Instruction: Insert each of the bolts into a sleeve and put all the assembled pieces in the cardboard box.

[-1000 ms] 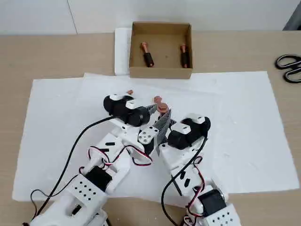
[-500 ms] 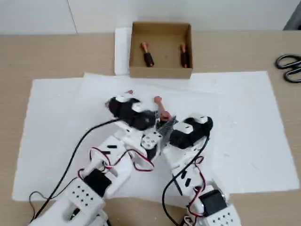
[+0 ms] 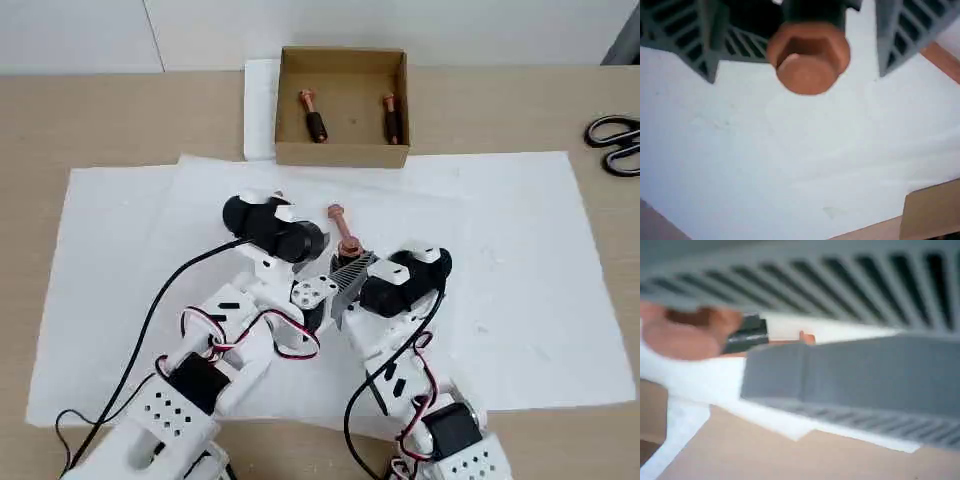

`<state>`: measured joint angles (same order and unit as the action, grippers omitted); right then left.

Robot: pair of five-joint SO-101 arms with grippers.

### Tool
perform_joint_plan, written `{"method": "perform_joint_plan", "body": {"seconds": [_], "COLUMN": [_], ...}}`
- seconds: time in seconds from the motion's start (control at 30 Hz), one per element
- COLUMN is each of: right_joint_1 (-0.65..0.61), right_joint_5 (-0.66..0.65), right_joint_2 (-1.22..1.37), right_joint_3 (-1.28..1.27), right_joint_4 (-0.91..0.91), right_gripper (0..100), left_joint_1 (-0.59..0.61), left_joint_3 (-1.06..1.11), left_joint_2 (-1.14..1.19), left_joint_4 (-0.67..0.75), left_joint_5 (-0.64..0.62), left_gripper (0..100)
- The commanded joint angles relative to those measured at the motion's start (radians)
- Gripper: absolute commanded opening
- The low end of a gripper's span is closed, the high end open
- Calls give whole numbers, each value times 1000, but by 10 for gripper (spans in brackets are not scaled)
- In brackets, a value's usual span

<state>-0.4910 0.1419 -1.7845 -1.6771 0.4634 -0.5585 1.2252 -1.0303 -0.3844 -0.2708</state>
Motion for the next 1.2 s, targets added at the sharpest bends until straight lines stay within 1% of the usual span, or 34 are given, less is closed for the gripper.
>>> {"method": "perform_joint_plan", "body": {"seconds": [0.0,0.07,0.17,0.23,0.43,0.5,0.6,0.7,0.77,0.87,1.03,1.17], "right_joint_1": [10,10,10,10,12,12,18,81,137,197,263,305], "right_joint_5": [6,6,8,8,5,3,2,-5,-48,-121,-183,-186], "right_joint_2": [-10,-8,-4,-2,-1,-1,-1,-1,-1,-1,25,183], "right_joint_3": [-8,-8,-8,-8,-8,-8,-8,-8,-5,63,262,436], "right_joint_4": [-2,-2,-2,-2,7,24,51,70,84,165,289,321], "right_gripper": [3,3,3,3,3,3,3,3,3,3,3,3], "left_joint_1": [28,54,75,91,157,198,293,393,445,497,511,508], "left_joint_3": [-59,-87,-137,-185,-288,-294,-295,-291,-289,-257,-174,-174], "left_joint_2": [-20,-20,-20,-20,-20,-20,-20,-20,-18,-18,-25,-26], "left_joint_4": [-26,-66,-161,-227,-373,-399,-442,-503,-540,-545,-489,-483], "left_joint_5": [-3,-11,-83,-109,-126,-126,-124,-123,-121,-123,-124,-126], "left_gripper": [200,200,201,202,202,202,202,202,202,202,201,201]}}
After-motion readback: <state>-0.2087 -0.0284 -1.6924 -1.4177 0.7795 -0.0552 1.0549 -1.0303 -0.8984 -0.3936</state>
